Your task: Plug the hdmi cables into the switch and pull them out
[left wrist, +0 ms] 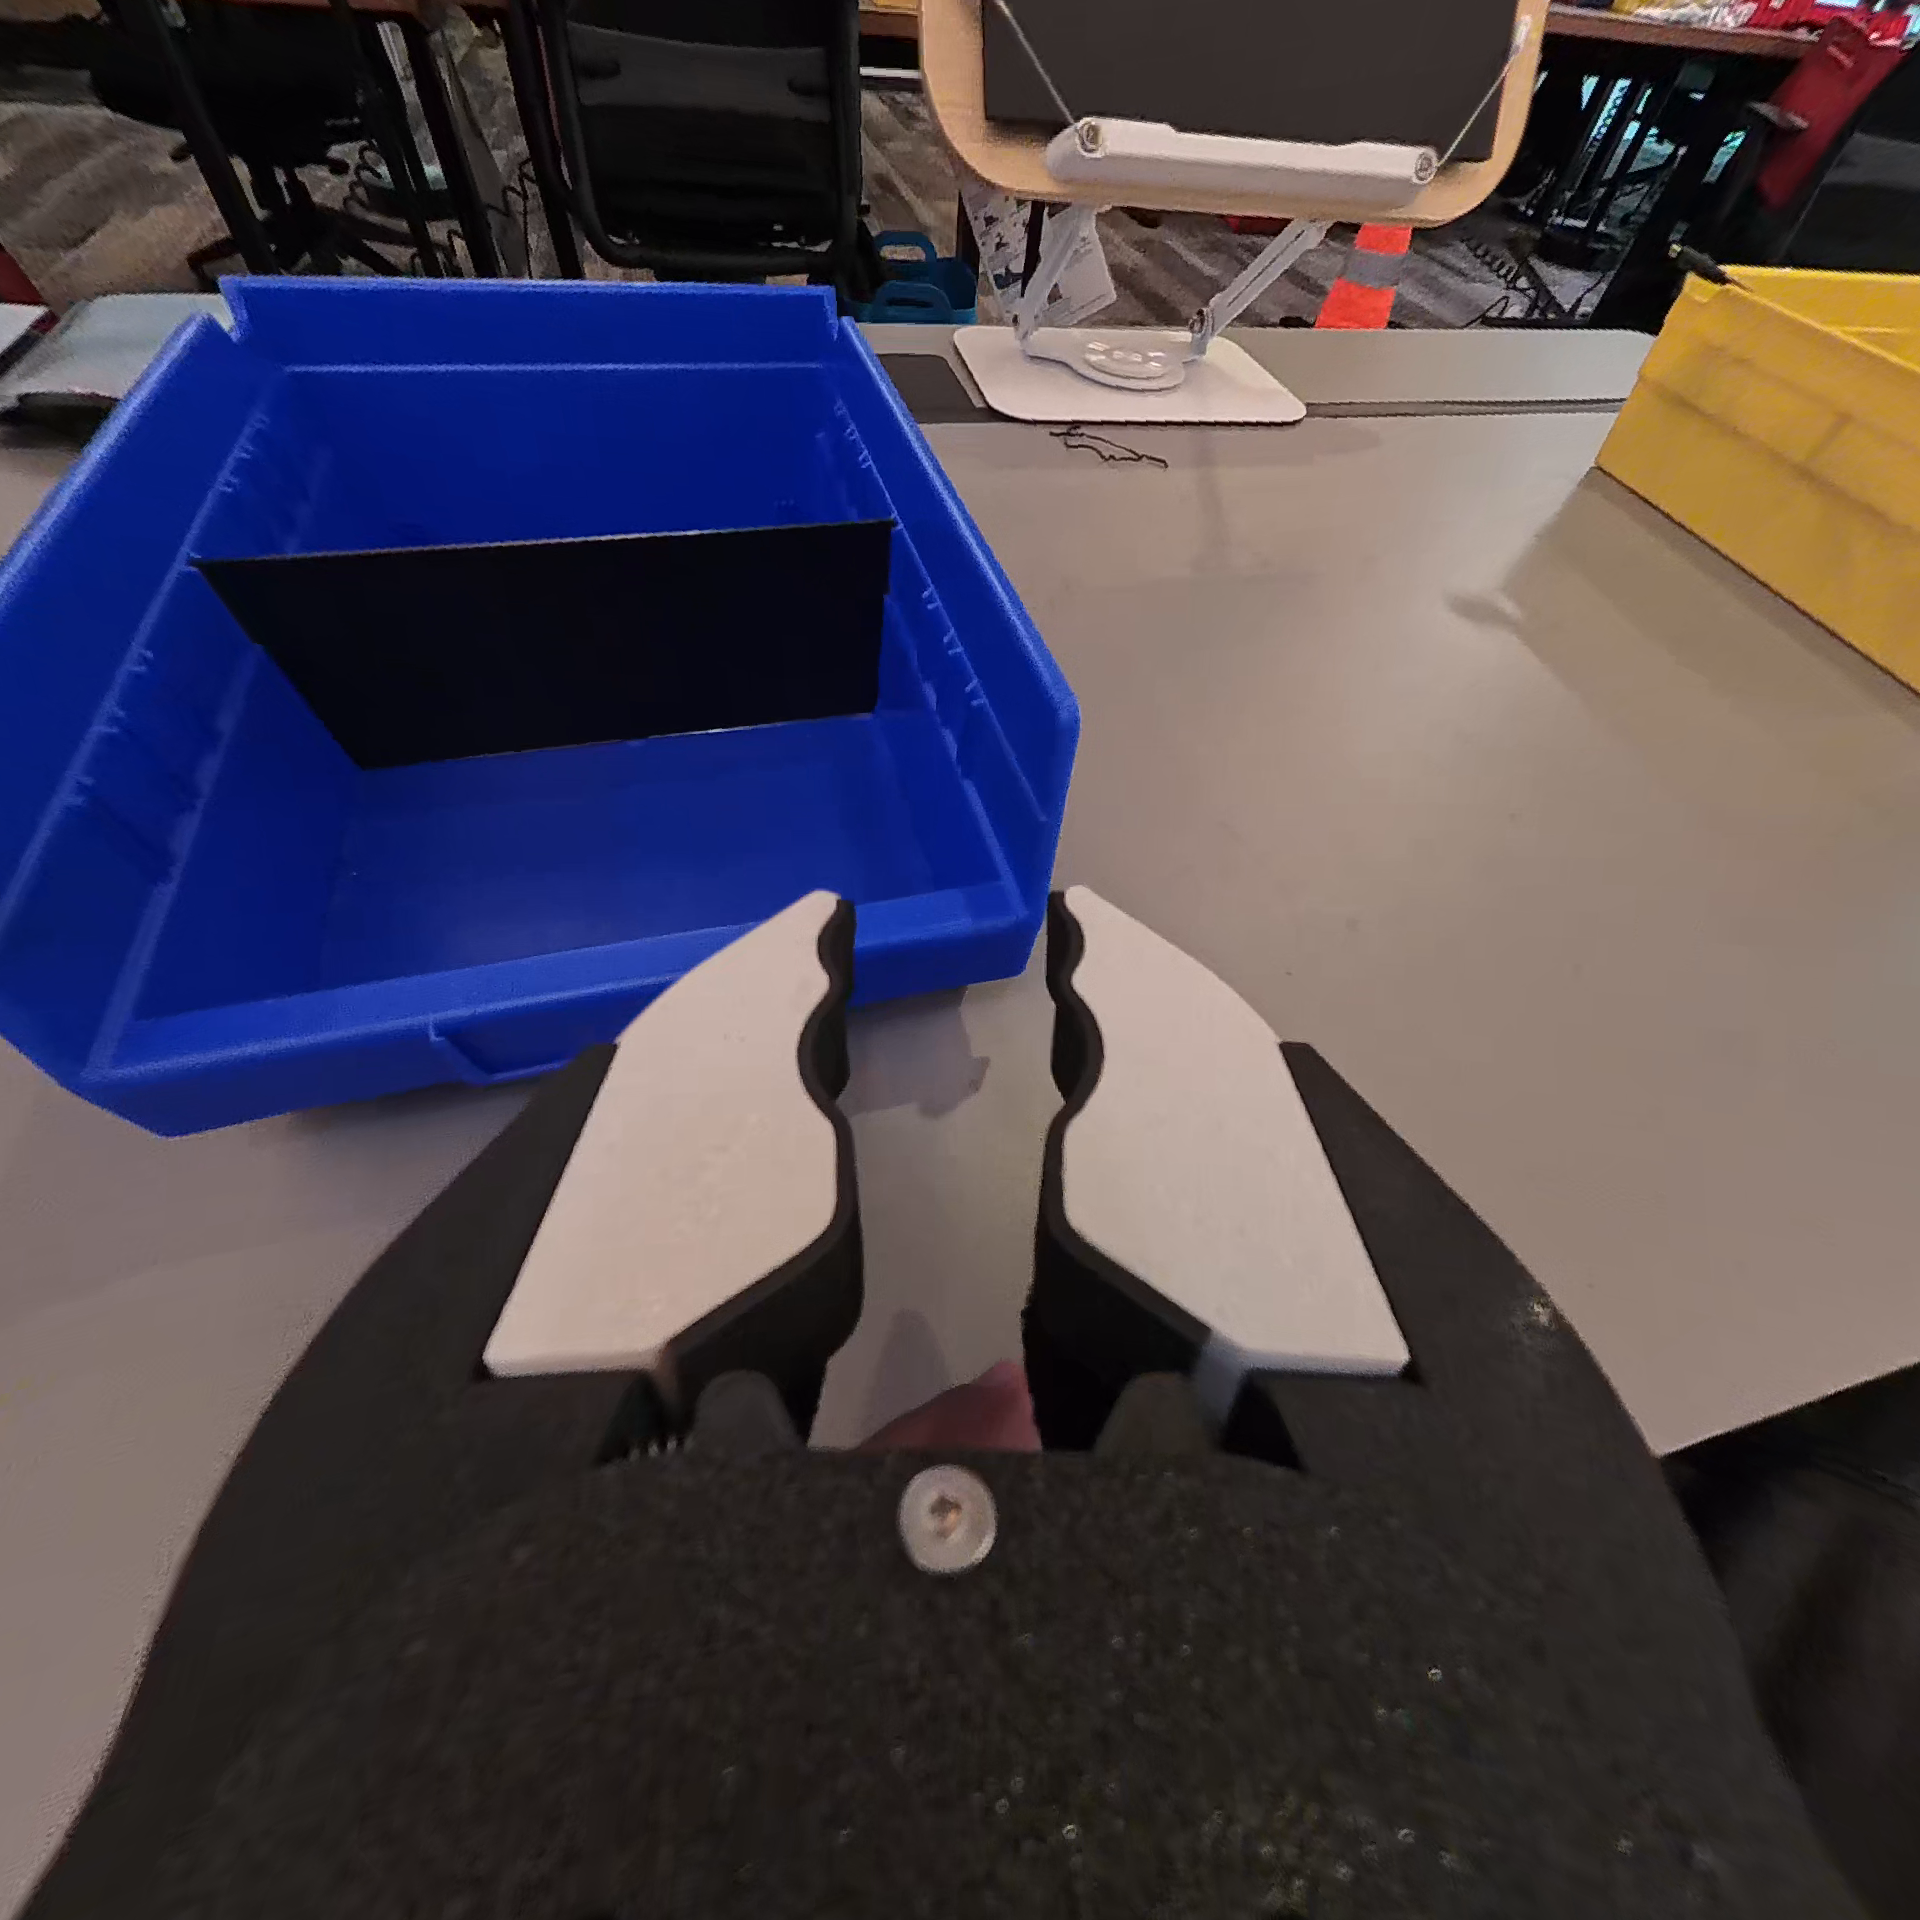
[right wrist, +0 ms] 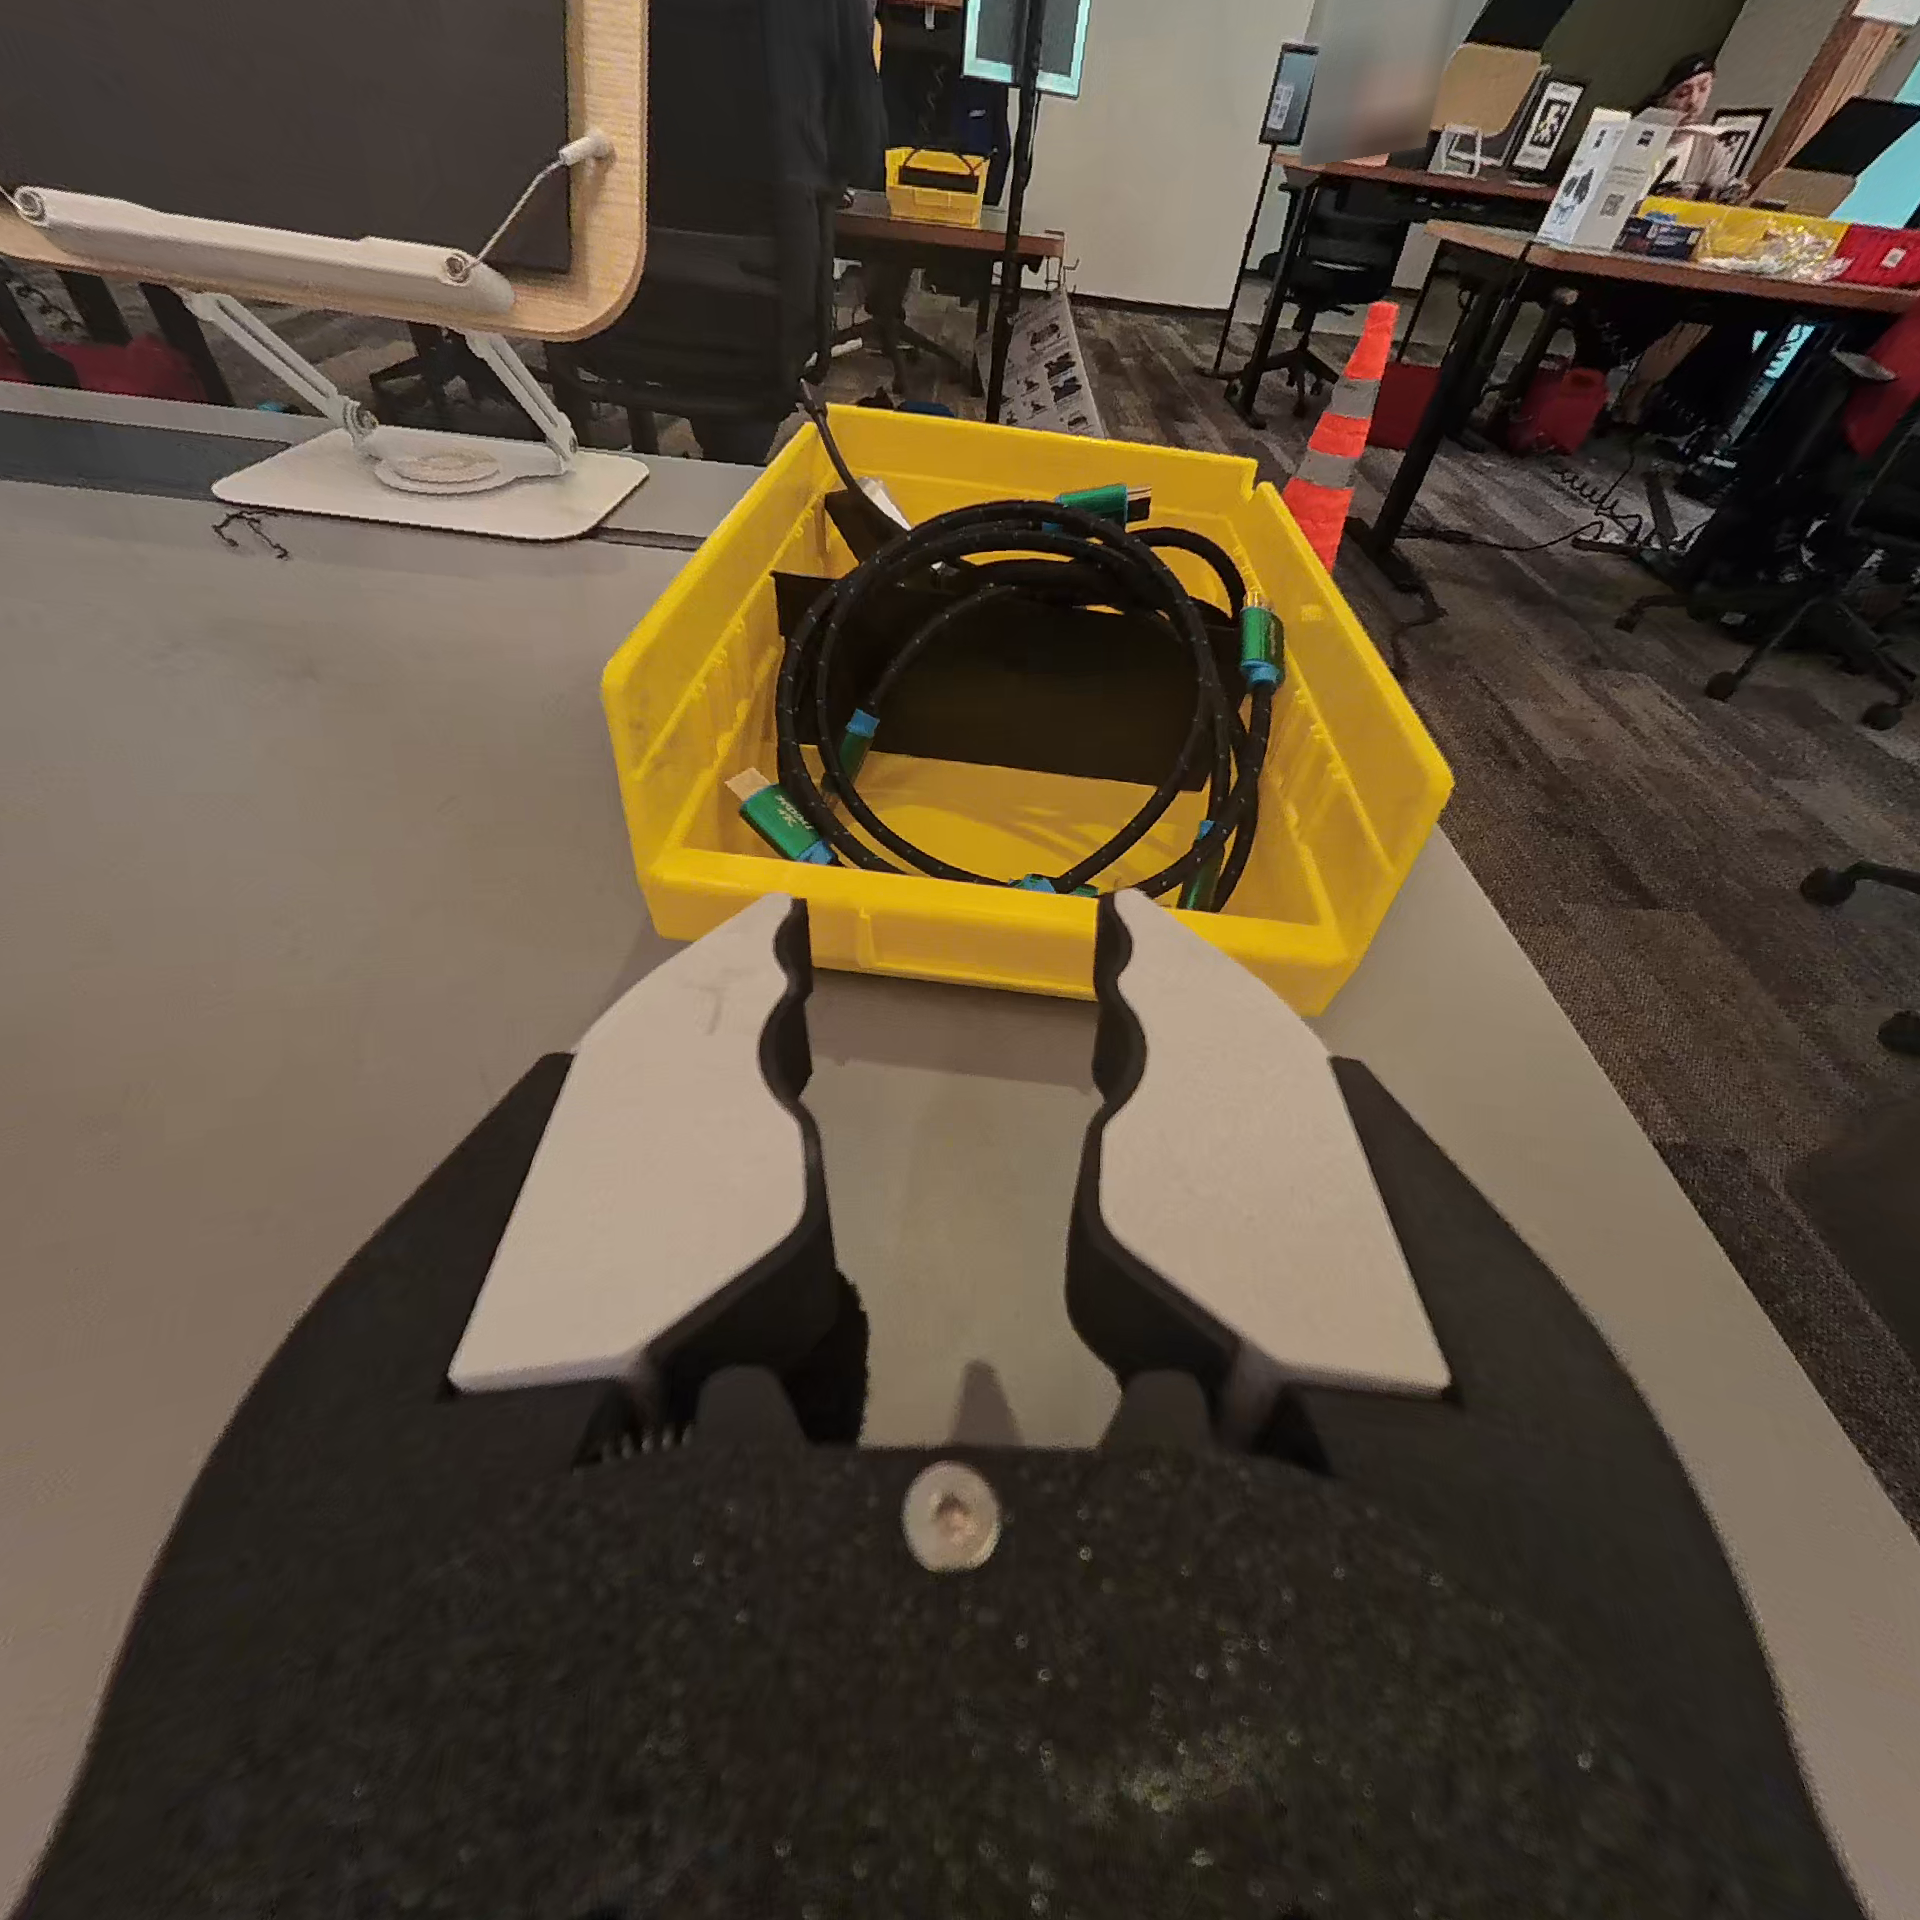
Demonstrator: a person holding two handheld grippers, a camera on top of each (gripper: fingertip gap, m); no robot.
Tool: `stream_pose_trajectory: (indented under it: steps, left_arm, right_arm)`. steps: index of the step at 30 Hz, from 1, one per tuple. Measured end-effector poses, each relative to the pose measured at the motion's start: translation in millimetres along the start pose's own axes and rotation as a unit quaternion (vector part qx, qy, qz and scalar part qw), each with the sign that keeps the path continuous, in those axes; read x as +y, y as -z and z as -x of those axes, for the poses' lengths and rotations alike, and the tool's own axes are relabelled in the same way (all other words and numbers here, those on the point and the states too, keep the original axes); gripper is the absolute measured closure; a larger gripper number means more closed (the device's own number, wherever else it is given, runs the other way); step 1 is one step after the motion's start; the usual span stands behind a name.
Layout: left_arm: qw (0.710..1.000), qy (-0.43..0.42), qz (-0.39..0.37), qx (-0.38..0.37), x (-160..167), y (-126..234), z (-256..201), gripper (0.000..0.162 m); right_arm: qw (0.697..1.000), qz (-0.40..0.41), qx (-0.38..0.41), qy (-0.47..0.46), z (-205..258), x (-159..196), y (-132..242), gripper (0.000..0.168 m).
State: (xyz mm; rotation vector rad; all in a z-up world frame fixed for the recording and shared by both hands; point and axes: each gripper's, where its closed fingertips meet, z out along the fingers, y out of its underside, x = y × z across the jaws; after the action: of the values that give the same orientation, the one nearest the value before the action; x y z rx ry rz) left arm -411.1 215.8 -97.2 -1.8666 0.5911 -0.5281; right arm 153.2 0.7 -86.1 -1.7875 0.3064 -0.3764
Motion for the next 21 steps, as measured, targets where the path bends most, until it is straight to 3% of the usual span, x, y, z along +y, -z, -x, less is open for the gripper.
stream_pose_trajectory:
  steps: [5, 8, 14, 17, 19, 21]
  left_arm:
    - [1.000, 0.019, 0.002, 0.009, 1.7, 1.0, -0.6, 0.127]
    - [1.000, 0.018, 0.013, 0.012, 5.2, 1.0, -3.9, 0.129]
    - [1.000, 0.017, 0.016, 0.021, 6.5, -4.3, -16.8, 0.124]
    - [0.999, 0.023, 0.020, 0.031, 9.5, -10.6, -33.0, 0.111]
    - [0.998, 0.048, 0.020, 0.032, 11.4, -17.3, -48.3, 0.108]
    - [0.996, 0.050, 0.019, 0.070, 10.6, -22.8, -78.1, 0.102]
  right_arm:
    - [1.000, 0.004, -0.007, 0.001, 1.7, 1.2, -0.5, 0.117]
    - [0.999, 0.010, -0.050, -0.004, 19.3, 4.1, -6.4, 0.116]
    - [0.992, 0.028, -0.126, 0.012, 77.5, 5.5, -61.8, 0.098]
    - [0.990, 0.043, -0.126, -0.045, 91.1, 3.8, -92.5, 0.101]
    - [0.983, 0.053, -0.157, -0.079, 108.5, 2.7, -98.2, 0.114]
    - [0.983, 0.050, -0.163, -0.069, 119.2, 1.5, -96.9, 0.097]
